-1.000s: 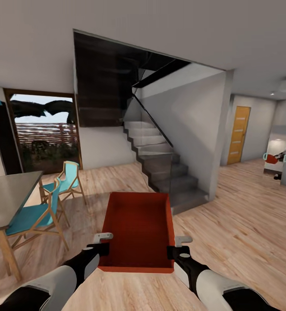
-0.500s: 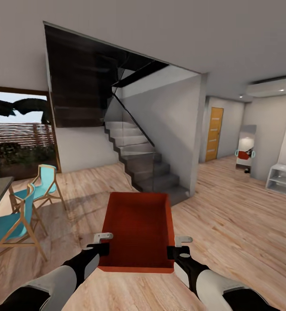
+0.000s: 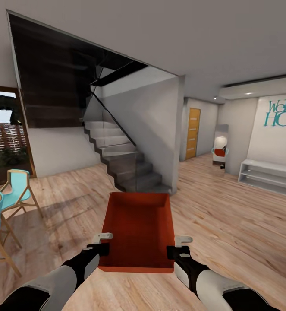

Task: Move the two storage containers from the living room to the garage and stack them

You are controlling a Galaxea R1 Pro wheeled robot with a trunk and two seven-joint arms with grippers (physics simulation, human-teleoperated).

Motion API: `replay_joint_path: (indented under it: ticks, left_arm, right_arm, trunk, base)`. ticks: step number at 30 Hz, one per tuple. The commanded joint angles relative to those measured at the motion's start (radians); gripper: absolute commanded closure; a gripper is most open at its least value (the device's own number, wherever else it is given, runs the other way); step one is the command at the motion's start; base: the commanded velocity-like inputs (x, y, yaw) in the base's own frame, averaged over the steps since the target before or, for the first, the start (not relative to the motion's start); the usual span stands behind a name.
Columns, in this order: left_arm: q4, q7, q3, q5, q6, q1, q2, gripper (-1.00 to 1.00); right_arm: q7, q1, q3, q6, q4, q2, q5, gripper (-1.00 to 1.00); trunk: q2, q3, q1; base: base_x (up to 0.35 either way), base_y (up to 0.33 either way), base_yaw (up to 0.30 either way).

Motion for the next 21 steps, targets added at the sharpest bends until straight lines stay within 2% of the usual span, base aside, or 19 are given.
replay_joint_path:
  ticks: [1,21]
  left_arm:
    - [-0.012,0.018,0.029,-0.016,0.001,0.0,-0.003,1.0]
    - [-0.012,0.018,0.029,-0.016,0.001,0.0,-0.003,1.0]
  right_arm:
    - [-0.002,0.0,-0.003,-0.006,0.005,0.0,-0.021,1.0]
    - [-0.002,0.0,-0.003,-0.004,0.005,0.0,-0.021,1.0]
  trunk:
    - [-0.001,0.0,0.0]
    - [-0.001,0.0,0.0]
  base:
    - [0.0,0.0,-0.289]
    - [0.0,0.0,-0.289]
